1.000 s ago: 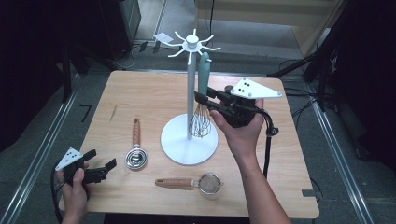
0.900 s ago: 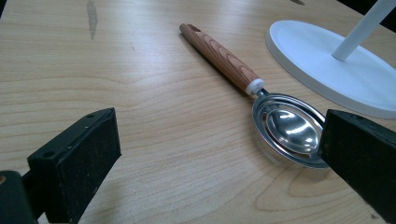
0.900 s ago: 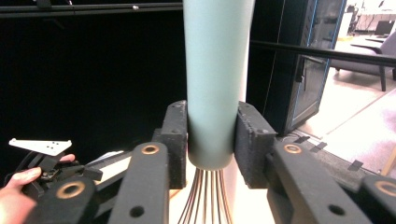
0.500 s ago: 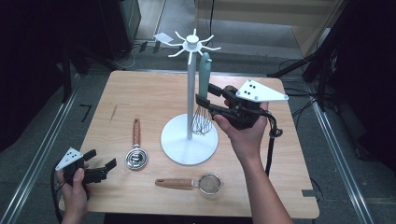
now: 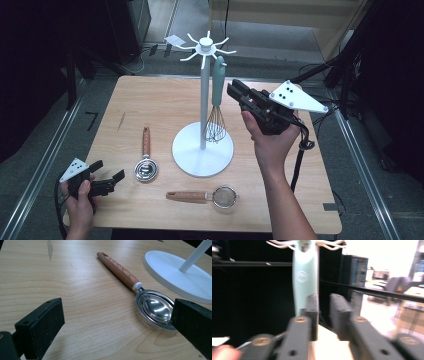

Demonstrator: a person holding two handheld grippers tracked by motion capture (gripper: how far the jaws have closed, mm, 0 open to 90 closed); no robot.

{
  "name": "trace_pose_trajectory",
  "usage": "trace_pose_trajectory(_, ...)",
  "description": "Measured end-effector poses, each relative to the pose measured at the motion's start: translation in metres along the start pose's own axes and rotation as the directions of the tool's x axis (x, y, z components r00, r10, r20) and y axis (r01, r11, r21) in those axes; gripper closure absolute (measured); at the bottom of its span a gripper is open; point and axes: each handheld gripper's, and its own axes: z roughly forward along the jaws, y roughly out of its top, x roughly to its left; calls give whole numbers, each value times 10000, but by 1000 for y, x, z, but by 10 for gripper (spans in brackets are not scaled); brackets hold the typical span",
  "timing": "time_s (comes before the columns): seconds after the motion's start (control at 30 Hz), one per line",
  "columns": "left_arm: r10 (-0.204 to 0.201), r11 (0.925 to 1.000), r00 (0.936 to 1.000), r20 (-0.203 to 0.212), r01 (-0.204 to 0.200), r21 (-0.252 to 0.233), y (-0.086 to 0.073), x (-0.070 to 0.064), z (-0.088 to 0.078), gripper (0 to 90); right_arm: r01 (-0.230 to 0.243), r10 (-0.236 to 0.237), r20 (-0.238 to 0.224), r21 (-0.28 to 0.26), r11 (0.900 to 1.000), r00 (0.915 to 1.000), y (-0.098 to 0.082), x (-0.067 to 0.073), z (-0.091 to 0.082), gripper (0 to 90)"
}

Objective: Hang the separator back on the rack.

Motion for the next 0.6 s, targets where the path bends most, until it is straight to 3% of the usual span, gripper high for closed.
trace_pose_trajectory(0.03,-16,10000,10000,-5,16,-3,0,0,0,0,83,-83,104,-23,10000,9999,0,0,1,899)
trace_pose_trajectory(0.2,-24,10000,10000,-2,24,2,0,0,0,0,373,-351,733,-292,9989,9967,-1,6,9,900)
trace_pose_trajectory(0.23,-24,10000,10000,-7,24,3,0,0,0,0,466,-384,1481,-523,9975,9882,-1,9,14,900)
trace_pose_trajectory(0.27,-25,10000,10000,-4,25,0,0,0,0,0,455,-362,1658,-524,9976,9855,0,11,16,900)
trace_pose_trajectory(0.37,-37,10000,10000,23,37,1,0,0,0,0,451,-337,1806,-593,9972,9830,3,13,21,900)
trace_pose_trajectory(0.4,-34,10000,10000,25,34,4,0,1,0,0,537,-415,1601,-727,9959,9862,7,13,24,900)
trace_pose_trajectory(0.6,-54,10000,10000,19,54,18,0,1,0,0,650,-532,1422,-801,9947,9884,14,16,27,900)
